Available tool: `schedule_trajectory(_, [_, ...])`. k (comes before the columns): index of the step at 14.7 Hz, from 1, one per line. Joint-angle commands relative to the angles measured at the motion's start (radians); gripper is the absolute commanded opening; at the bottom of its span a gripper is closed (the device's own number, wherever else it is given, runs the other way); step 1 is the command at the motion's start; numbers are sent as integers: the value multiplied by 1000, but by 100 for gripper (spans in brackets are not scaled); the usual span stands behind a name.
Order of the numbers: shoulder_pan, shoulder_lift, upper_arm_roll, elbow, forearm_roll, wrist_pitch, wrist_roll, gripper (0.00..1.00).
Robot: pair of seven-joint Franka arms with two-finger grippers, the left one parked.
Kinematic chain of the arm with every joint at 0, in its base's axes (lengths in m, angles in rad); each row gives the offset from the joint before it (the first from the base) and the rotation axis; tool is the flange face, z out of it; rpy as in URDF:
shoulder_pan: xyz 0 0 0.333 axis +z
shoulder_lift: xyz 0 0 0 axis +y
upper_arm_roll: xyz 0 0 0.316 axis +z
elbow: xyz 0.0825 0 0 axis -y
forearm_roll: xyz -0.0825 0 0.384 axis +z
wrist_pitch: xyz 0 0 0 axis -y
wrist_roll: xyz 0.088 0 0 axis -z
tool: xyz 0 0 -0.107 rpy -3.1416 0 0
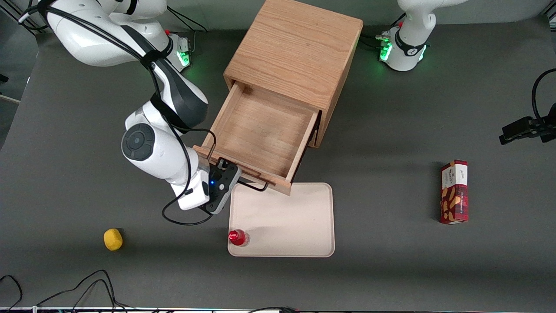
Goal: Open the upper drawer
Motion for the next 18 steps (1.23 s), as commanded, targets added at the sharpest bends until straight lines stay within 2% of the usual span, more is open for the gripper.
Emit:
schedule_trajectory(1, [4, -99, -32, 1, -9, -2, 30, 100])
schedule_trajectory(3, [0, -169, -80, 1, 11, -2, 78, 100])
schedule_trajectory(4, [-3, -214, -100, -1, 59, -11, 95, 100])
schedule_trajectory(6, [-44, -294, -153, -27, 202, -67, 101, 100])
schedule_trajectory(8, [-62, -376, -210, -68, 262, -152, 116, 100])
schedule_trajectory(10, [-82, -444, -238, -108, 267, -251, 244, 100])
schedule_trajectory(14, [-157, -585, -241, -204, 258, -423, 587, 100])
schedule_trajectory(16, [-209, -659, -243, -298, 250, -459, 659, 100])
schedule_trajectory(18, [-217, -676, -249, -335, 203, -491, 707, 100])
